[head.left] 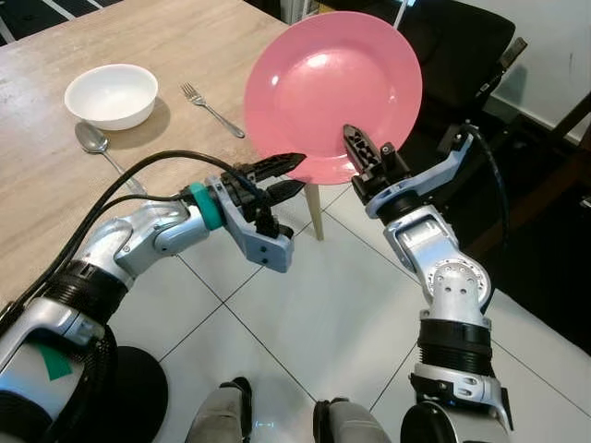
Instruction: Setting the table
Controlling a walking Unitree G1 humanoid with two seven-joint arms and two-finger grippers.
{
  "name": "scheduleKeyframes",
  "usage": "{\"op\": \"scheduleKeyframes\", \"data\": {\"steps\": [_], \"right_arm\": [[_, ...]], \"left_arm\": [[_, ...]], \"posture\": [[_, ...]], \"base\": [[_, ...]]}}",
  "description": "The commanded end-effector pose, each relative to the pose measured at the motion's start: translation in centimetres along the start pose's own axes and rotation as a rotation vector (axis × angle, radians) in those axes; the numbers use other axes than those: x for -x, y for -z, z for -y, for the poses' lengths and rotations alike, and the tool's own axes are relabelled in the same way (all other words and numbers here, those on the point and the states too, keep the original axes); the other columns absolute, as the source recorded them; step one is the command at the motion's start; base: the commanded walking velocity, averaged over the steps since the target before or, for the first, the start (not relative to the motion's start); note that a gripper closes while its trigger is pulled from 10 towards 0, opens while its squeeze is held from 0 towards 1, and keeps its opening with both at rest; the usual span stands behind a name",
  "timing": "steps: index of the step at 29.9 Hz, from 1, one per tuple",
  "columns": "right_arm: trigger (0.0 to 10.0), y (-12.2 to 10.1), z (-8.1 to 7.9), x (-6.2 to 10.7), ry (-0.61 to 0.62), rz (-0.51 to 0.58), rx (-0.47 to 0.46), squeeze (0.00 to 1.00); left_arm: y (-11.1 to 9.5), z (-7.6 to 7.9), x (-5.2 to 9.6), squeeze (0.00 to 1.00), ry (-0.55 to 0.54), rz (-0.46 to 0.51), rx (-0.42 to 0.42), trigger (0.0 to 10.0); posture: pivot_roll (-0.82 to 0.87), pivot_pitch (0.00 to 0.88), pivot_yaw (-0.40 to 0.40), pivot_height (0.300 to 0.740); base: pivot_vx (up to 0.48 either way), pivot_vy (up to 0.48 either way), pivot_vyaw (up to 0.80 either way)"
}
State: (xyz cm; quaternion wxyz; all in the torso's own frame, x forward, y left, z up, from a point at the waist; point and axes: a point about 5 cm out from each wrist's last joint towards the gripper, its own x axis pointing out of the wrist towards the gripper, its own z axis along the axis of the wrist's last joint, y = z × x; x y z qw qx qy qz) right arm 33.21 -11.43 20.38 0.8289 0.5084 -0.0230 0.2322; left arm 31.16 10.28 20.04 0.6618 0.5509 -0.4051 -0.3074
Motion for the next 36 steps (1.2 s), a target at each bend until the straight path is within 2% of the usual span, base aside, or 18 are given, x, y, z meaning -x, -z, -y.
{"op": "scheduleKeyframes", "data": {"steps": [1,5,6,8,9,11,12,13,14,16,17,18,19,20,22,27,33,36], "right_arm": [[0.0,-0.6,0.6,0.1,0.033,0.026,0.017,0.0],[0.0,-2.1,1.8,0.7,0.102,0.092,0.073,0.0],[0.0,-3.0,2.1,1.2,0.119,0.126,0.135,0.0],[0.0,-3.0,2.1,1.2,0.119,0.126,0.135,0.0],[0.0,-3.9,2.2,2.0,0.136,0.156,0.247,0.0],[0.0,-3.9,2.2,2.0,0.136,0.156,0.247,0.0],[10.0,-4.9,2.2,3.2,0.176,0.2,0.37,0.0],[10.0,-4.9,2.2,3.2,0.176,0.2,0.37,0.0],[10.0,-5.9,2.4,4.5,0.245,0.251,0.499,0.0],[10.0,-5.9,2.4,4.5,0.245,0.251,0.499,0.0],[10.0,-6.7,2.8,5.8,0.339,0.304,0.604,0.0],[10.0,-6.7,2.8,5.8,0.339,0.304,0.604,0.0],[10.0,-7.1,3.6,7.2,0.451,0.334,0.695,0.0],[10.0,-7.1,3.6,7.2,0.451,0.334,0.695,0.0],[10.0,-7.2,5.0,9.1,0.599,0.337,0.804,0.0],[10.0,-7.2,5.4,9.6,0.634,0.346,0.813,0.0],[10.0,-7.3,5.6,9.6,0.638,0.357,0.819,0.0],[10.0,-7.2,5.7,9.4,0.637,0.354,0.838,0.0]], "left_arm": [[-0.8,0.4,0.5,0.0,-0.029,0.01,0.036,10.0],[-1.5,2.0,2.3,0.0,-0.037,-0.048,0.118,10.0],[-1.3,3.1,3.3,0.0,-0.034,-0.124,0.17,10.0],[-1.3,3.1,3.3,0.0,-0.034,-0.124,0.17,10.0],[-0.4,4.1,4.5,0.0,-0.07,-0.27,0.278,10.0],[-0.4,4.1,4.5,0.0,-0.07,-0.27,0.278,10.0],[1.5,4.0,5.1,0.0,-0.273,-0.558,0.576,10.0],[1.5,4.0,5.1,0.0,-0.273,-0.558,0.576,10.0],[2.8,4.2,6.0,0.0,-0.445,-0.726,0.838,10.0],[2.8,4.2,6.0,0.0,-0.445,-0.726,0.838,10.0],[3.6,4.3,6.1,0.0,-0.555,-0.8,1.037,10.0],[3.6,4.3,6.1,0.0,-0.555,-0.8,1.037,10.0],[4.4,3.6,5.6,0.0,-0.626,-0.805,1.17,10.0],[4.4,3.6,5.6,0.0,-0.626,-0.805,1.17,10.0],[5.2,2.2,4.2,0.0,-0.649,-0.758,1.279,10.0],[5.4,1.5,3.4,0.0,-0.647,-0.728,1.301,10.0],[5.7,1.3,2.3,0.0,-0.642,-0.722,1.266,10.0],[5.3,1.1,1.7,0.0,-0.646,-0.738,1.297,10.0]], "posture": [[0.07,0.056,0.02,0.74],[0.07,0.05,0.024,0.74],[0.06,0.044,0.03,0.74],[0.06,0.044,0.03,0.74],[0.05,0.04,0.033,0.74],[0.05,0.04,0.033,0.74],[0.04,0.041,0.038,0.74],[0.04,0.041,0.038,0.74],[0.03,0.033,0.04,0.74],[0.03,0.033,0.04,0.74],[0.03,0.032,0.04,0.74],[0.03,0.032,0.04,0.74],[0.02,0.029,0.053,0.74],[0.02,0.029,0.053,0.74],[0.01,0.025,0.066,0.74],[0.0,0.025,0.069,0.74],[-0.01,0.021,0.069,0.74],[-0.01,0.024,0.065,0.74]], "base": [[0.0,0.0,0.0],[0.0,0.0,0.0],[0.0,0.0,0.0],[0.0,0.0,0.0],[0.0,0.0,0.0],[0.0,0.0,0.0],[0.0,0.0,0.0],[0.0,0.0,0.0],[0.0,0.0,0.0],[0.0,0.0,0.0],[0.0,0.0,0.0],[0.0,0.0,0.0],[0.0,0.0,0.0],[0.0,0.0,0.0],[0.0,0.0,0.0],[0.0,0.0,0.0],[0.0,0.0,0.0],[0.0,0.0,0.0]]}}
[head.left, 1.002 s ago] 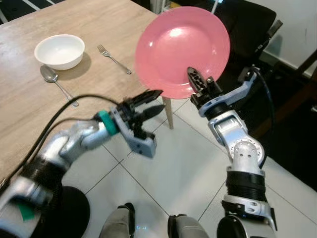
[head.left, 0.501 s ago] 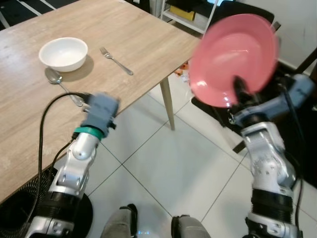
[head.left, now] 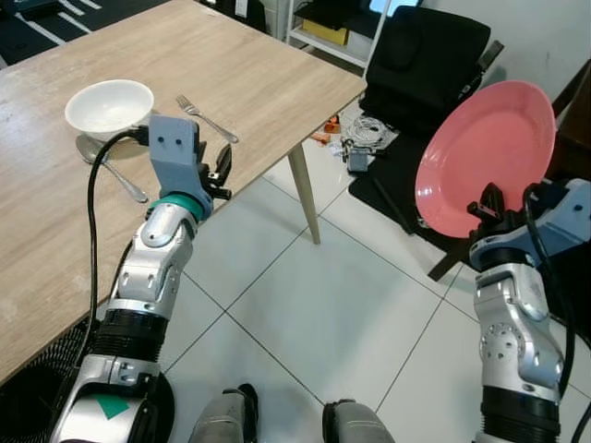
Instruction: Setting the table
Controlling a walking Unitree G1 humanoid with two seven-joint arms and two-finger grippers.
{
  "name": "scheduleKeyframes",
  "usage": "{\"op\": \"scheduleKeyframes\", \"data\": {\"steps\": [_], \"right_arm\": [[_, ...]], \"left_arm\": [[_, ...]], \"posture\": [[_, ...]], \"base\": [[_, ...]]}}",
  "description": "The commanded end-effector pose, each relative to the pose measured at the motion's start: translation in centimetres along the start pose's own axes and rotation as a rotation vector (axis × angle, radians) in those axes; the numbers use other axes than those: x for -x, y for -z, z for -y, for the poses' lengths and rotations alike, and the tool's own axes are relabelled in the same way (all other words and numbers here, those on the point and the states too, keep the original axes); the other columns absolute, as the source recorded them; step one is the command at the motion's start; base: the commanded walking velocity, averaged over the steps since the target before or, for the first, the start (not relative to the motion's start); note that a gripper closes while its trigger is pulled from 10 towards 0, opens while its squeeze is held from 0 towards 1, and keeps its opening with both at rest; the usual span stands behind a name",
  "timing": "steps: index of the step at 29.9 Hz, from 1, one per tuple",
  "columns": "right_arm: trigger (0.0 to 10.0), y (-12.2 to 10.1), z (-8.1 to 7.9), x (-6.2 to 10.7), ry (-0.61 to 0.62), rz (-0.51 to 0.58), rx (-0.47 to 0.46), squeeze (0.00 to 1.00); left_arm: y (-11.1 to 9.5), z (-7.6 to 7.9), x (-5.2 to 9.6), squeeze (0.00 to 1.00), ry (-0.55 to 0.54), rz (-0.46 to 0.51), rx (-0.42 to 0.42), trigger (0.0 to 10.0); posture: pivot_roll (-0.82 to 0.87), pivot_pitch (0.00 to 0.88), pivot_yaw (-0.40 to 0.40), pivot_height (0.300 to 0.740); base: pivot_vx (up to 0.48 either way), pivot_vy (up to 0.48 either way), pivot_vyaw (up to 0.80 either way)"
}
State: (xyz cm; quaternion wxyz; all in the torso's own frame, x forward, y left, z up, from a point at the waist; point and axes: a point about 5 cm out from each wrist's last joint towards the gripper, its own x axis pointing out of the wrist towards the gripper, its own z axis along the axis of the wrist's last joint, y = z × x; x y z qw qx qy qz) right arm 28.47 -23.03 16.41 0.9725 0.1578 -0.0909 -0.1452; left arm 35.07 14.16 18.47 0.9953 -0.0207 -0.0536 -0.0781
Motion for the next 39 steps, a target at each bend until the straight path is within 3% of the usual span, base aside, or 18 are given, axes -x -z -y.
{"op": "scheduleKeyframes", "data": {"steps": [1,8,39], "right_arm": [[10.0,-0.15,0.01,-0.13,0.001,0.016,0.018,0.0],[10.0,0.06,-0.39,-0.08,0.007,0.023,0.043,0.0],[10.0,0.35,-0.36,0.0,0.024,0.029,0.063,0.0]], "left_arm": [[0.21,0.06,0.04,0.0,-0.01,-0.024,0.001,10.0],[0.16,0.33,0.23,0.0,-0.005,-0.064,0.032,10.0],[0.21,0.79,0.22,0.0,0.023,-0.103,0.063,10.0]], "posture": [[-0.01,0.024,0.065,0.74],[-0.01,0.03,0.067,0.74],[-0.02,0.043,0.072,0.74]], "base": [[0.0,0.0,0.0],[-0.079,0.0,0.0],[-0.406,0.0,0.0]]}}
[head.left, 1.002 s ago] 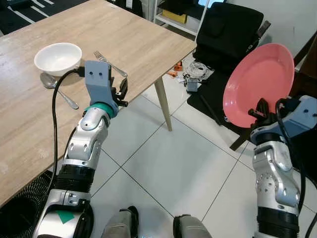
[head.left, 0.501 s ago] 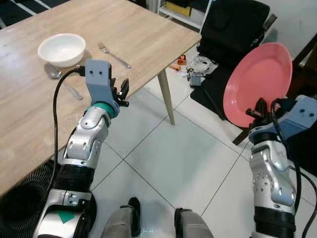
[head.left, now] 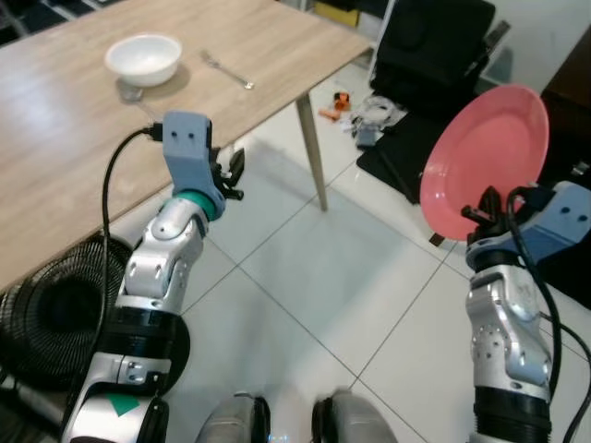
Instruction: Setting the table
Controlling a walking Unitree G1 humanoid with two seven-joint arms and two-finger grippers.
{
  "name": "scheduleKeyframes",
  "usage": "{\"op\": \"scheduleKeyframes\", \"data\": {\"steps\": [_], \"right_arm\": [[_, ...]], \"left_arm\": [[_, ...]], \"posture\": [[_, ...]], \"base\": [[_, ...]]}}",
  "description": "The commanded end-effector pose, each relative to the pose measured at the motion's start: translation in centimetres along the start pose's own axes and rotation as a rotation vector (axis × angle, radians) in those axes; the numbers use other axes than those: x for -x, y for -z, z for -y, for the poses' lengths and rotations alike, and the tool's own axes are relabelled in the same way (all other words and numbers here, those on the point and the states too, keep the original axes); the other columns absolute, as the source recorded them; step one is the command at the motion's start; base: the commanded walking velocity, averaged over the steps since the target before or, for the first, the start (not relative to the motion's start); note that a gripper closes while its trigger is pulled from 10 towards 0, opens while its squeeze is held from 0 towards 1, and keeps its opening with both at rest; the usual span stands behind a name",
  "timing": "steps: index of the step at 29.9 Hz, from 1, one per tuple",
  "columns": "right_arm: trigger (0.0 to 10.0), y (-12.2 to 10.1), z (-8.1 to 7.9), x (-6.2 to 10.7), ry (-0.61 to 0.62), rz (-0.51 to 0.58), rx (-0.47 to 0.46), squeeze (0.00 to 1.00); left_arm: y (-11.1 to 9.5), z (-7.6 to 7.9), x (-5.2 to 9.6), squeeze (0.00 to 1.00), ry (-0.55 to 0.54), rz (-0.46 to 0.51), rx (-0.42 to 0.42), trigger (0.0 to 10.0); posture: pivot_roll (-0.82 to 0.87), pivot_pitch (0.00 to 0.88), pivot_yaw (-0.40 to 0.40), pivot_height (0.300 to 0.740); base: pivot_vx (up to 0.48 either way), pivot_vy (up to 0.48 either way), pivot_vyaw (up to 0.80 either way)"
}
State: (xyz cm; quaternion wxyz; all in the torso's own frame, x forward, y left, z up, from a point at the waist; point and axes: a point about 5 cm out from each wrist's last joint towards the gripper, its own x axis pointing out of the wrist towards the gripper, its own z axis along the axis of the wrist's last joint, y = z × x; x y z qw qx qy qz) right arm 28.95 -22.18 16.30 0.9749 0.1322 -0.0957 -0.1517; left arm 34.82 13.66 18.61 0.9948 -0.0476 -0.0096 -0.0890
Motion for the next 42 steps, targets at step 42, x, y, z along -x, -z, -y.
{"op": "scheduleKeyframes", "data": {"steps": [42], "right_arm": [[10.0,-0.12,0.62,0.29,0.021,0.005,0.041,0.0]], "left_arm": [[0.2,0.62,-0.52,0.0,-0.013,-0.046,0.049,10.0]], "posture": [[-0.03,0.057,0.079,0.74]], "base": [[-0.129,0.0,-0.46]]}}
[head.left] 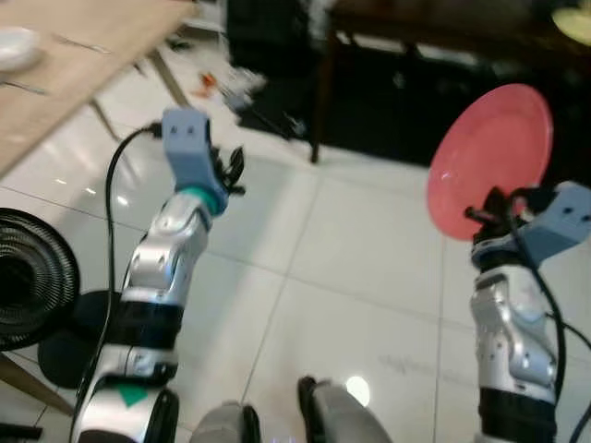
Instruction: Setting the table
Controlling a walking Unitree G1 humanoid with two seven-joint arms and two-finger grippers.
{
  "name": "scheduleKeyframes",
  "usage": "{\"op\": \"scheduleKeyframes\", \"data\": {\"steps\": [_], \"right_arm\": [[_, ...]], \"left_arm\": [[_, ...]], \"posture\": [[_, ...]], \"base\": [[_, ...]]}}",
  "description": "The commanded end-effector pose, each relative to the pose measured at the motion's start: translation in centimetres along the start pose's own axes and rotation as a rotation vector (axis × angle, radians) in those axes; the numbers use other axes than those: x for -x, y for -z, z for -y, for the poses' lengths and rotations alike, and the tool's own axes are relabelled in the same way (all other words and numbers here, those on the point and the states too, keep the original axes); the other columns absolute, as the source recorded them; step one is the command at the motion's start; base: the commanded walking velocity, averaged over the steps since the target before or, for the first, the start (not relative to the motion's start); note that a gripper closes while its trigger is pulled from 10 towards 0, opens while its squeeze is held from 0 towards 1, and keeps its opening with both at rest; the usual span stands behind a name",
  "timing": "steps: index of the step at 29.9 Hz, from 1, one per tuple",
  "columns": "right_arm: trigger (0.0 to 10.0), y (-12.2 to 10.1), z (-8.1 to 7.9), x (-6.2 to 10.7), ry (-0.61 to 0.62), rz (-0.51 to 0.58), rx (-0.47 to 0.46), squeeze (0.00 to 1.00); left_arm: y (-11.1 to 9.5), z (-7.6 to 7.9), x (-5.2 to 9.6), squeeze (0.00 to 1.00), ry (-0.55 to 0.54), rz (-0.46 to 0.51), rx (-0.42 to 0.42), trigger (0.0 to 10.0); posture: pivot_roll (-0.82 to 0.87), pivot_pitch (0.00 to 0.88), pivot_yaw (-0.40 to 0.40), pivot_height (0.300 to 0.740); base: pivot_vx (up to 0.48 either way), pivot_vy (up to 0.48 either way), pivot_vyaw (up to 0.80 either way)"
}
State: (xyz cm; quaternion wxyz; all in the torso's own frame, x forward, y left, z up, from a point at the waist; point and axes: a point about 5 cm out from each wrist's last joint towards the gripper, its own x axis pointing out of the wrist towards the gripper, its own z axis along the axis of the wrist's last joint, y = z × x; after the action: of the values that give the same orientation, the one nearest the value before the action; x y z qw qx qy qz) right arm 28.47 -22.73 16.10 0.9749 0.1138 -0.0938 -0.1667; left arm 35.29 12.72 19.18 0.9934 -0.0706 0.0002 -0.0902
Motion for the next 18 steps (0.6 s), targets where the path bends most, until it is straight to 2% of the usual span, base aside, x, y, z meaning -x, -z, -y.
{"op": "scheduleKeyframes", "data": {"steps": [1,10,13,15,16,18], "right_arm": [[10.0,-0.07,-0.1,-0.01,-0.006,-0.001,0.002,0.0],[10.0,0.02,-0.16,0.01,-0.007,-0.003,0.003,0.0],[10.0,0.02,-0.16,0.02,-0.007,-0.003,0.005,0.0],[10.0,0.02,-0.2,0.04,-0.01,-0.002,0.007,0.0],[10.0,0.02,-0.2,0.04,-0.01,-0.002,0.007,0.0],[10.0,-0.07,-0.38,0.02,-0.022,0.008,0.014,0.0]], "left_arm": [[0.67,-0.32,0.1,0.0,-0.017,-0.031,0.002,10.0],[0.67,-0.45,0.02,0.0,-0.033,-0.023,-0.016,10.0],[0.56,-0.55,0.01,0.0,-0.038,-0.007,-0.053,10.0],[0.39,-0.84,0.08,0.0,-0.044,0.03,-0.162,10.0],[0.39,-0.84,0.08,0.0,-0.044,0.03,-0.162,10.0],[0.31,-1.2,0.17,0.0,-0.051,0.06,-0.261,10.0]], "posture": [[-0.03,0.055,0.079,0.74],[-0.04,0.048,0.083,0.74],[-0.04,0.048,0.083,0.74],[-0.04,0.046,0.085,0.74],[-0.04,0.046,0.085,0.74],[-0.04,0.043,0.084,0.74]], "base": [[0.0,0.0,-0.8],[0.0,0.0,-0.8],[0.0,0.0,-0.8],[0.328,0.0,-0.8],[0.379,0.0,-0.8],[0.469,0.0,-0.76]]}}
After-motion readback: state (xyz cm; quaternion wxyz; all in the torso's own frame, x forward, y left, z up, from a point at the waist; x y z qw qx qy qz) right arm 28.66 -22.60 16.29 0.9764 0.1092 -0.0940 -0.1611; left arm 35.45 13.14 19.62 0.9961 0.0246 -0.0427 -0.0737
